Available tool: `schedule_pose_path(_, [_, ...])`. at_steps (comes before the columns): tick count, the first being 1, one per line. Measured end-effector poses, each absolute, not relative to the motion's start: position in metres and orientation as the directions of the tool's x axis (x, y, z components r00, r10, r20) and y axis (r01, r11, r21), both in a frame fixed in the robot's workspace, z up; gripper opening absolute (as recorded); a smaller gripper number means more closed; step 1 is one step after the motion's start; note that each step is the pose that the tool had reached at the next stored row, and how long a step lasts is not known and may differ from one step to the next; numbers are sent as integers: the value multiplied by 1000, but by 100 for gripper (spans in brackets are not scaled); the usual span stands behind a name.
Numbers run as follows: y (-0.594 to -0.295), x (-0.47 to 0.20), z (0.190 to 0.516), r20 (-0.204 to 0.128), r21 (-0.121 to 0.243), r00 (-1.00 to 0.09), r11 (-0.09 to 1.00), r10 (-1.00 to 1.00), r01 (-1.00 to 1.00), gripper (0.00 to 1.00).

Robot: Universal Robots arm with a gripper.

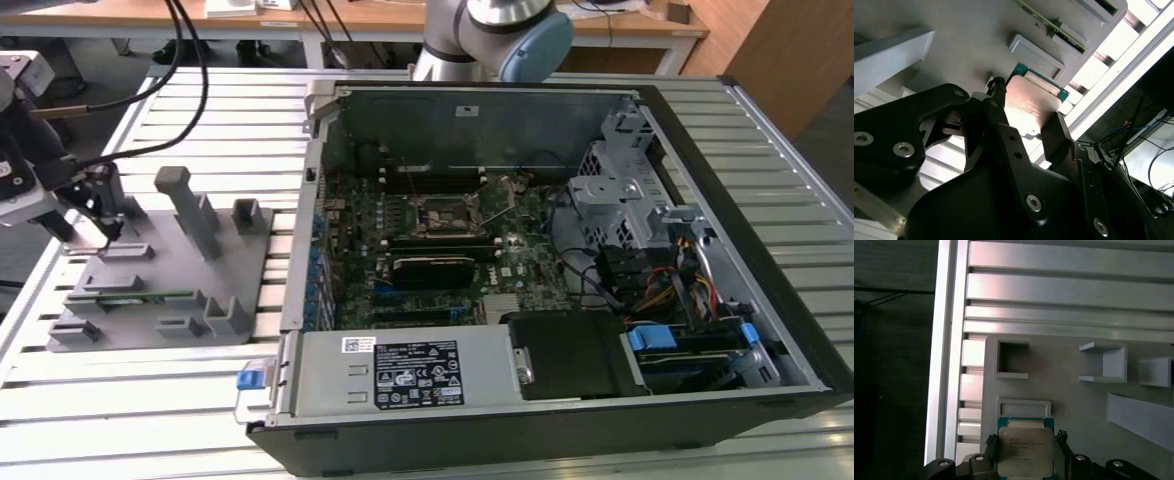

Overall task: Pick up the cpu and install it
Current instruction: 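Pick up the cpu and move it towards the insertion slot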

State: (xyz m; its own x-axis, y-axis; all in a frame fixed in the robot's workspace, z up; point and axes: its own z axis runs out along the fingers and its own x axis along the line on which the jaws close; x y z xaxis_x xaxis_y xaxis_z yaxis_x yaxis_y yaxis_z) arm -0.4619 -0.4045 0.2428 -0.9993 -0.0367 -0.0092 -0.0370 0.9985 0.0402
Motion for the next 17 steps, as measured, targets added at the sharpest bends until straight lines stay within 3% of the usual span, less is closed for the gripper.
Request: schedule_pose_path(17, [-404,-462,274,-11,40,-999,999,-36,-36,53])
